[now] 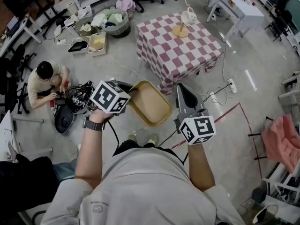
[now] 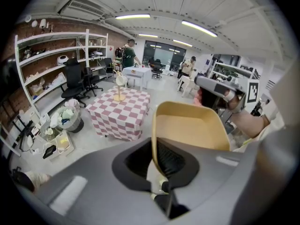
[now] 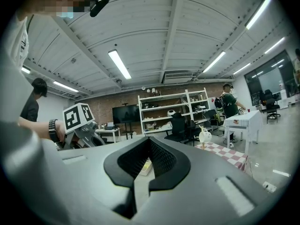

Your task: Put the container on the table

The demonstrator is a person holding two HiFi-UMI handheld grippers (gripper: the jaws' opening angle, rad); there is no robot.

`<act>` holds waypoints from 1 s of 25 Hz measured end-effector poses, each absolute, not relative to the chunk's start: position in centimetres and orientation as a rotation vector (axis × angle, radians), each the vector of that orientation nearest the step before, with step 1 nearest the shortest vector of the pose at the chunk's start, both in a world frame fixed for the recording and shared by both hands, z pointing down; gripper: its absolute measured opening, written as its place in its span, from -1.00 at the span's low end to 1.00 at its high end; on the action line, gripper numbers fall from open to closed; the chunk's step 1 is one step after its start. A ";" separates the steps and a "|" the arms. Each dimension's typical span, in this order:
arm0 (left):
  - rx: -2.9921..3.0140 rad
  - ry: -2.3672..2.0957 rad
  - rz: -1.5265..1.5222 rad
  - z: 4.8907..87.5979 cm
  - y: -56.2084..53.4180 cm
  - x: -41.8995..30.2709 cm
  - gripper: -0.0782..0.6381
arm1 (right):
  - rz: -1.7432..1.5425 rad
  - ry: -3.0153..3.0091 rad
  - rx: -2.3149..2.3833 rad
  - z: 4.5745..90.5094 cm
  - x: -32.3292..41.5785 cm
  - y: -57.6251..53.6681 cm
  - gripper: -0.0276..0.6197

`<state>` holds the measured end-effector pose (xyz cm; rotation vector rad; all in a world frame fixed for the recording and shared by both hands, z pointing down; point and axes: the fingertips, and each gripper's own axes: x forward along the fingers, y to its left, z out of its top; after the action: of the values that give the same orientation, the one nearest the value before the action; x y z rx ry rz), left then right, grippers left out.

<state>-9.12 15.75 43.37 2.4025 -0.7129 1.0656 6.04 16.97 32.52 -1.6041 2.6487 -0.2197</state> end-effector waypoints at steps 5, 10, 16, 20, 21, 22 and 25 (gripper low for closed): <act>2.389 -0.714 1.071 44.0 15.3 -7.8 -0.73 | -0.236 2.625 -1.606 32.6 7.7 16.4 -0.89; 2.384 -0.700 1.087 44.4 14.3 -7.2 -0.73 | -0.264 2.608 -1.615 33.1 8.4 15.7 -0.89; 2.388 -0.674 1.088 45.0 11.7 -6.5 -0.73 | -0.268 2.606 -1.637 33.5 8.8 13.5 -0.89; 2.389 -0.653 1.080 45.8 8.8 -6.2 -0.73 | -0.278 2.600 -1.663 34.0 8.6 11.1 -0.89; 2.388 -0.647 1.078 46.0 8.0 -6.1 -0.73 | -0.285 2.597 -1.671 34.1 8.6 10.4 -0.89; 2.386 -0.640 1.075 46.2 7.0 -6.1 -0.73 | -0.292 2.594 -1.680 34.3 8.5 9.6 -0.89; 2.377 -0.617 1.076 47.1 3.8 -6.2 -0.73 | -0.312 2.580 -1.708 34.8 8.4 6.6 -0.89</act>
<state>-6.18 3.79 47.05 2.3769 -0.6165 1.0755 8.39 6.59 34.82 -1.7076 2.5798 -0.3115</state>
